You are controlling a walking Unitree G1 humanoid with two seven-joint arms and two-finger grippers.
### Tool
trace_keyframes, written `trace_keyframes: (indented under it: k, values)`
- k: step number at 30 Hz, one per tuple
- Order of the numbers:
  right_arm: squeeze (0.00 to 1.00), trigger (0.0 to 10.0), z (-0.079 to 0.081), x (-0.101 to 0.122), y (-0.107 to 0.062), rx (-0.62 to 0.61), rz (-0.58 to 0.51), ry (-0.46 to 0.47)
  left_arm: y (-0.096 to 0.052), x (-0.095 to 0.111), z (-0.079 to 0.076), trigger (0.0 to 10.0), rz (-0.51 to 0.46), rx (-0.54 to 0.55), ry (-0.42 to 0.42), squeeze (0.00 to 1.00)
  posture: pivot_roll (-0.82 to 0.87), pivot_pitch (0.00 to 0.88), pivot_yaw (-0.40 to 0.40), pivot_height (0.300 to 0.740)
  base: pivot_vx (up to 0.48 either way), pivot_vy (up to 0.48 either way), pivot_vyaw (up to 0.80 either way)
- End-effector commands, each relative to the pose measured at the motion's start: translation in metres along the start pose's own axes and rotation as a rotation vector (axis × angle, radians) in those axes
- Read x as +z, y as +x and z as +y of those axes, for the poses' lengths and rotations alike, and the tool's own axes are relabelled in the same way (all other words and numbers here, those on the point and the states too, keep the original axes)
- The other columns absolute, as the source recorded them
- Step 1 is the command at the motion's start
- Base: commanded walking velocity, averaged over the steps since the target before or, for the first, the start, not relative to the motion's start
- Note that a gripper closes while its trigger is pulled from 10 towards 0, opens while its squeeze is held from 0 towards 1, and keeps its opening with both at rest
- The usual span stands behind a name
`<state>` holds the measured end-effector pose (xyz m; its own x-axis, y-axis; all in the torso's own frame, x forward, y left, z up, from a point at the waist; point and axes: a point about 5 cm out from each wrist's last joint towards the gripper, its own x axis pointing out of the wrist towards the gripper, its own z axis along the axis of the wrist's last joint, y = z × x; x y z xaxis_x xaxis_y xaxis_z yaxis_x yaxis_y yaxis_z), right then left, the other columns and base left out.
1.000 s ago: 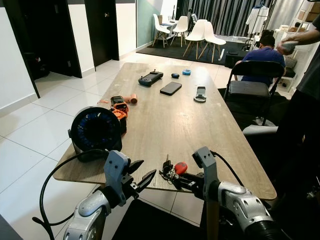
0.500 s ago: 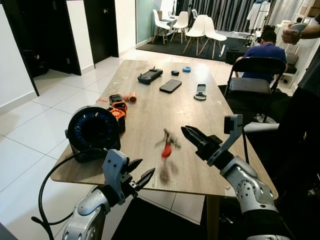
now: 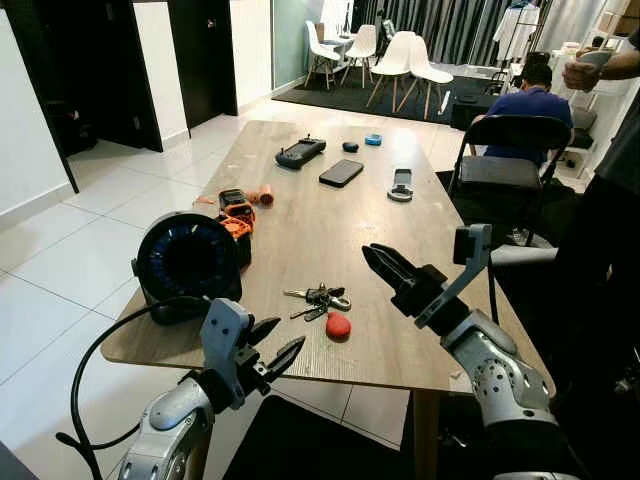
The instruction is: Hang keys on a hook
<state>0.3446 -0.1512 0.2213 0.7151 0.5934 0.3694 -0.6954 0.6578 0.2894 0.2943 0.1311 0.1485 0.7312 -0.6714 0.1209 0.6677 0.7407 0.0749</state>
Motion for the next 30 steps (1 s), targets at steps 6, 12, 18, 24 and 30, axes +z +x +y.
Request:
trace_keyframes:
  k: [6,12,18,24,30]
  values:
    - [0.0,10.0,-0.038,-0.018,-0.011,-0.326,0.167,-0.179,0.0,-0.007,-0.001,10.0,0.034,-0.008,0.021,0.0,0.05,0.102,0.004,0.74,0.0,0.0,0.0]
    - [1.0,10.0,-0.054,-0.038,-0.015,-0.423,0.277,-0.204,0.004,-0.01,-0.005,10.0,0.038,-0.013,0.036,0.0,0.05,0.11,0.008,0.74,0.0,0.0,0.0]
    - [1.0,10.0,-0.055,-0.049,-0.009,-0.429,0.315,-0.199,0.006,-0.009,-0.006,10.0,0.032,-0.006,0.037,0.0,0.05,0.125,0.007,0.74,0.0,0.0,0.0]
    - [1.0,10.0,-0.051,-0.055,0.007,-0.409,0.335,-0.22,0.003,-0.009,-0.004,10.0,0.033,0.017,0.049,0.0,0.05,0.131,0.004,0.74,0.0,0.0,0.0]
    - [0.0,10.0,-0.043,-0.066,0.018,-0.354,0.369,-0.212,0.002,-0.01,-0.003,10.0,0.034,0.032,0.055,0.0,0.06,0.13,-0.003,0.74,0.0,0.0,0.0]
